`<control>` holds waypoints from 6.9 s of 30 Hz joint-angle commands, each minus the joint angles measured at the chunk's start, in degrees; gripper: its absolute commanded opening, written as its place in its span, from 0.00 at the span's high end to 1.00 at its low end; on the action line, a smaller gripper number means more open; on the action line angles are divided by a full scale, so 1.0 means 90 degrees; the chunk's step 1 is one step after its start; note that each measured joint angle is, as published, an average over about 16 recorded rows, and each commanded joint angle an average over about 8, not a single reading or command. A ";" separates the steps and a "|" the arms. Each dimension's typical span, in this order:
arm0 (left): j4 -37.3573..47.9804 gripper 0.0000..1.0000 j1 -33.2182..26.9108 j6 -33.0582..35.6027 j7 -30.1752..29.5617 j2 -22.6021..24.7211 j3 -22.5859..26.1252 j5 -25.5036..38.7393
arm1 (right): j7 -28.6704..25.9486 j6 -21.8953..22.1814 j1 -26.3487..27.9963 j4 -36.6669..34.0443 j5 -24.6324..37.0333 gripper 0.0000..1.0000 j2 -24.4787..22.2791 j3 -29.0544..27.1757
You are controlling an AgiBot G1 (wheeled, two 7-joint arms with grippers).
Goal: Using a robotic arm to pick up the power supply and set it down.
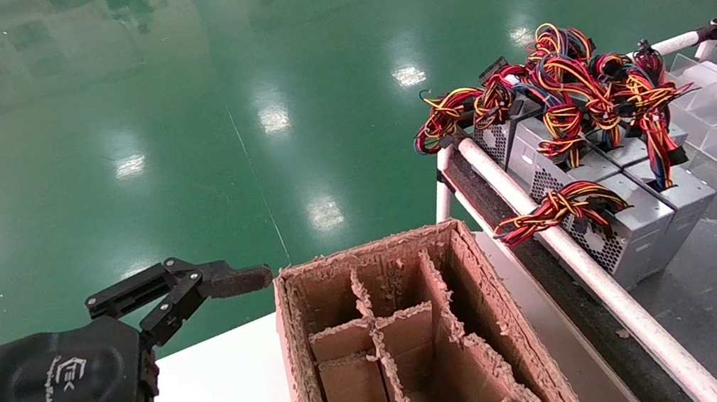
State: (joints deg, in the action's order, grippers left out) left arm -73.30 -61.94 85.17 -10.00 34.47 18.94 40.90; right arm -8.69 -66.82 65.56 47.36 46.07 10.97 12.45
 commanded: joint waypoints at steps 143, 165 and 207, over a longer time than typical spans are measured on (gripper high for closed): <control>-0.0001 0.00 0.0007 0.0013 -0.0015 0.0012 -0.0031 0.0021 | -0.0185 -0.1587 -0.0426 0.2749 -0.0495 0.00 0.2441 0.0318; -0.0006 0.00 0.0014 0.0017 -0.0025 0.0017 -0.0049 0.0032 | -0.0234 -0.2157 -0.0448 0.2936 -0.0469 0.00 0.2701 0.0407; -0.0006 0.00 0.0014 0.0017 -0.0025 0.0017 -0.0049 0.0032 | -0.0227 -0.2086 -0.0445 0.2907 -0.0469 0.00 0.2666 0.0394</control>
State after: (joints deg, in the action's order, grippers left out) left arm -73.35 -61.81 85.32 -10.22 34.62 18.50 41.19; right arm -10.73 -85.59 61.56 73.52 41.85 34.97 16.00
